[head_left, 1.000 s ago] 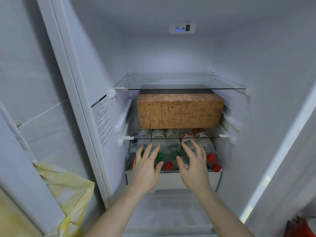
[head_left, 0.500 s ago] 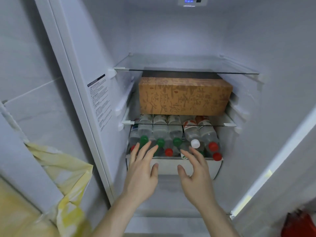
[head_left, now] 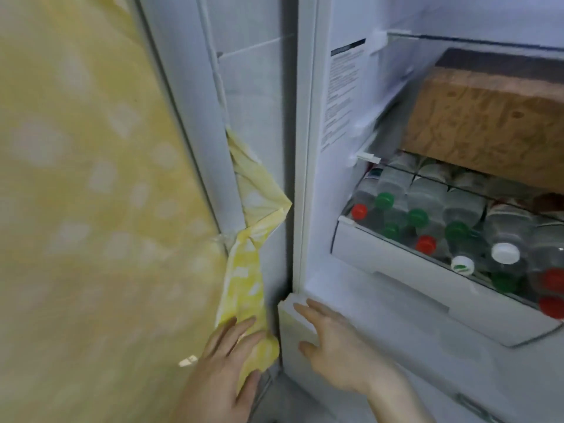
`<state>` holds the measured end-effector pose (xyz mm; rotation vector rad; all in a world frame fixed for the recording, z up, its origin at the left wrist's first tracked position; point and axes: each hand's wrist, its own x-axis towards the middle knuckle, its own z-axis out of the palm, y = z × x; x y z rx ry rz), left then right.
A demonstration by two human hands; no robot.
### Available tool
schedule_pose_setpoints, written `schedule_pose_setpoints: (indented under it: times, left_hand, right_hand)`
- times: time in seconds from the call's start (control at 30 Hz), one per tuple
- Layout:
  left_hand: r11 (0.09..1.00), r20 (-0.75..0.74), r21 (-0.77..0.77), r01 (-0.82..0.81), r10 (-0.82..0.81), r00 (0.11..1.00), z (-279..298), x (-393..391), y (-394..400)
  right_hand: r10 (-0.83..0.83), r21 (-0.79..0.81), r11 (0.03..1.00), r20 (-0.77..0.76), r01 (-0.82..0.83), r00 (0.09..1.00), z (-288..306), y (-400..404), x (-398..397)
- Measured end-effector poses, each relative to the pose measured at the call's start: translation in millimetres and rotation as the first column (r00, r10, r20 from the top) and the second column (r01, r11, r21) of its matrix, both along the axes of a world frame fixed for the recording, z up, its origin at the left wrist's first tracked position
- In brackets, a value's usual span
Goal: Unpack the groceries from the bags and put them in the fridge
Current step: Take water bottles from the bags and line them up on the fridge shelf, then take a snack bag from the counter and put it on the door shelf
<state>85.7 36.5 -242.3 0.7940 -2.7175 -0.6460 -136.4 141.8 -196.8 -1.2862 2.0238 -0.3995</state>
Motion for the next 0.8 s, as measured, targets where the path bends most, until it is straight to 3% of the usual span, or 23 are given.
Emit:
schedule_pose_setpoints:
  times: [0.2, 0.43, 0.6, 0.67, 0.8]
  left_hand:
    - [0.96, 0.184, -0.039, -0.277, 0.28, 0.942, -8, 97, 44]
    - [0.798, 0.388, -0.096, -0.595, 0.581, 0.716, -7, 197, 123]
    - [0.595, 0.429, -0.051, -0.802, 0.738, 0.521, 15, 285, 190]
    - [0.474, 0.348, -0.064, -0.878, 0.836, 0.425, 15, 329, 225]
    - [0.233, 0.36, -0.042, -0.972, 0.911, 0.202, 35, 411, 306]
  right_hand:
    - [0.304, 0.037, 0.951, 0.058, -0.307, 0.951, -26, -25, 73]
    - [0.655, 0.057, 0.756, -0.059, -0.652, 0.753, -3, -25, 163]
    - [0.844, 0.047, 0.533, -0.091, -0.845, 0.528, 16, -13, 277]
    - [0.906, 0.077, 0.416, -0.124, -0.906, 0.405, 19, 2, 332]
    - [0.969, 0.062, 0.237, -0.086, -0.97, 0.231, 20, 40, 438]
